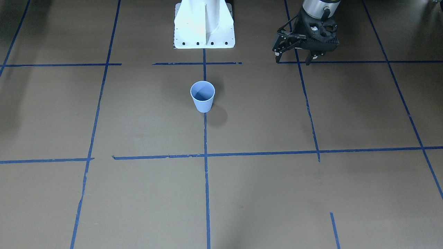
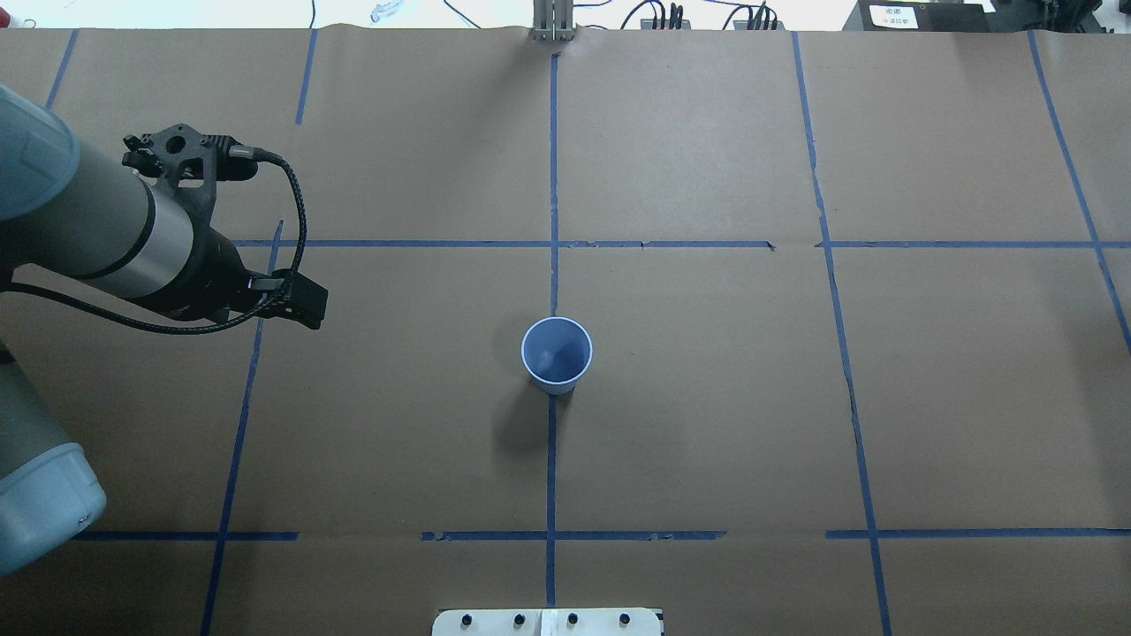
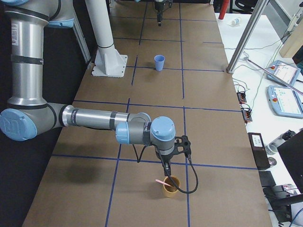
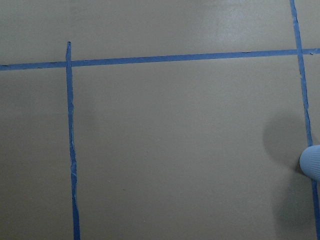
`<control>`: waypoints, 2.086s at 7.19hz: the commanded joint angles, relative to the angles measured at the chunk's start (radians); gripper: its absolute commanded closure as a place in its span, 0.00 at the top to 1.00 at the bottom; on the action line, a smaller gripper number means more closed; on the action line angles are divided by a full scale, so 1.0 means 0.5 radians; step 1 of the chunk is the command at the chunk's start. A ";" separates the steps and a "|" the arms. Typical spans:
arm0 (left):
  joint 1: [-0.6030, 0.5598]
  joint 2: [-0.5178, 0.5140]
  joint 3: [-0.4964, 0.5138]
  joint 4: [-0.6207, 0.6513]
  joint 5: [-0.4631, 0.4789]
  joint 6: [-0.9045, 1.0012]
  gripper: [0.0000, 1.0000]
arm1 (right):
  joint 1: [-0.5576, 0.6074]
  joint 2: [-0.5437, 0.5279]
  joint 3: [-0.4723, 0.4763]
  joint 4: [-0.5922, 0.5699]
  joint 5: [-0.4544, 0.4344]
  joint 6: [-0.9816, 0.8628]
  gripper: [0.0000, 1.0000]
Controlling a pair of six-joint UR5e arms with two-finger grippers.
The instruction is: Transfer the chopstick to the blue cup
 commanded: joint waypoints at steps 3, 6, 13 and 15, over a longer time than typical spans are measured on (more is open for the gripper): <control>0.006 0.002 0.004 0.000 0.002 -0.013 1.00 | 0.028 -0.068 -0.156 0.141 -0.087 -0.206 1.00; 0.009 0.005 0.001 0.000 0.002 -0.016 1.00 | 0.025 -0.077 -0.353 0.383 -0.105 -0.151 0.99; 0.018 0.002 0.007 -0.003 0.005 -0.016 1.00 | 0.101 -0.086 -0.274 0.393 -0.084 -0.049 0.00; 0.018 -0.001 0.004 -0.003 0.005 -0.016 1.00 | 0.190 -0.275 0.086 0.338 -0.075 -0.046 0.00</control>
